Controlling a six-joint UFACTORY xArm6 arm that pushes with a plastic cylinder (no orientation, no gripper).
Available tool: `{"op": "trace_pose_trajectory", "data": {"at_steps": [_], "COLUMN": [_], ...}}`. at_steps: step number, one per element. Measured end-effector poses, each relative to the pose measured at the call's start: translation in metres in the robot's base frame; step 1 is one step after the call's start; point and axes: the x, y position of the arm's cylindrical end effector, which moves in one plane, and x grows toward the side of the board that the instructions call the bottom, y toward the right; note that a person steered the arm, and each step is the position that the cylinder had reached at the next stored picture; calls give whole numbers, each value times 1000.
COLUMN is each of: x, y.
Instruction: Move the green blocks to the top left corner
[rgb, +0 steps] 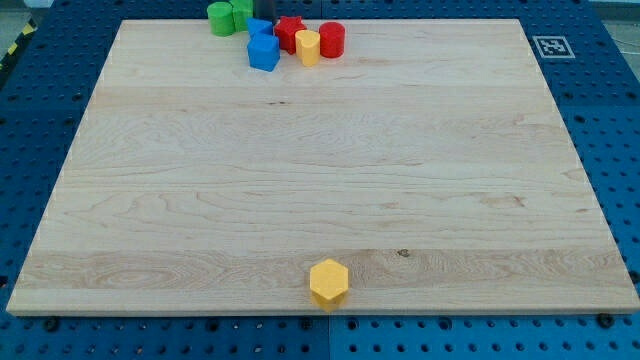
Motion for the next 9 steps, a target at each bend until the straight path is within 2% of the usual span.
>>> {"op": "trace_pose_trajectory", "data": {"at_steps": [1, 3, 6, 9], "x": [10, -1, -1, -1], "y": [23, 37, -38, -88]}}
